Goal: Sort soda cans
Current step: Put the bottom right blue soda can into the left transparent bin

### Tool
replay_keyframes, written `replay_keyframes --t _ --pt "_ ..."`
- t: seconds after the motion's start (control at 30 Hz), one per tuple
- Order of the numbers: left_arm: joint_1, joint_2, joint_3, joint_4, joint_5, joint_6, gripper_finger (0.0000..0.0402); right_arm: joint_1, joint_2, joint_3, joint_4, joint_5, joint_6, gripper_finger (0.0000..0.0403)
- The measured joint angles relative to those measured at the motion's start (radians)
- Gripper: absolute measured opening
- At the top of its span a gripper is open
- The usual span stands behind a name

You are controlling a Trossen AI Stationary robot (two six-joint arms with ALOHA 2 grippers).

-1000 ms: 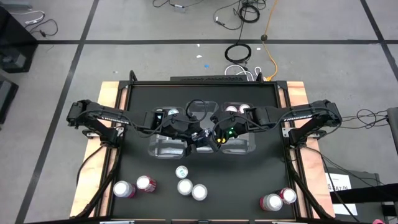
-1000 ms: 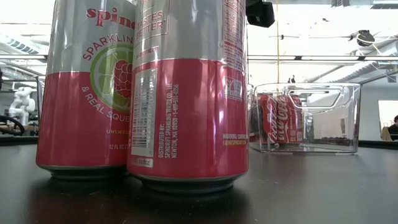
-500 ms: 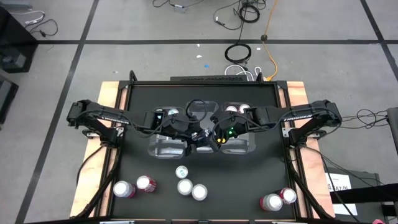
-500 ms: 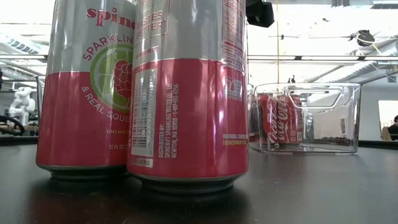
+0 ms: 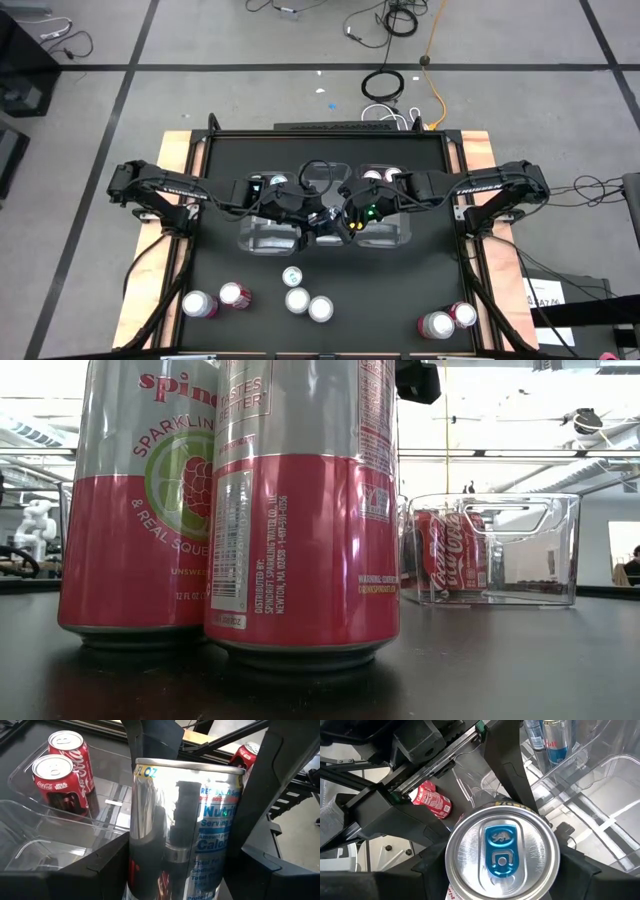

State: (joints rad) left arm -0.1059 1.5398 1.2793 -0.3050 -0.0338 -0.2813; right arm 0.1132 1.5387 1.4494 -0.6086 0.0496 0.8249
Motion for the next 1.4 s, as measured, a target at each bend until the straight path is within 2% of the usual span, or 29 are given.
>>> replay_keyframes --t 0.6,1.1,1.4 --pt "0.0 0.0 0.001 0.007 -0.002 -0.005 0.0272 -0.002 -0.01 0.0 0.003 0.001 -0.023 0.0252" --pt "0.0 0.0 0.001 -0.007 0.0 -0.005 0.0272 -0.002 -0.014 0.0 0.012 0.001 -0.047 0.0276" --pt "0.0 0.0 0.001 -0.001 -0.001 -0.002 0.0272 -0.002 -0.072 0.0 -0.013 0.0 -0.043 0.0276"
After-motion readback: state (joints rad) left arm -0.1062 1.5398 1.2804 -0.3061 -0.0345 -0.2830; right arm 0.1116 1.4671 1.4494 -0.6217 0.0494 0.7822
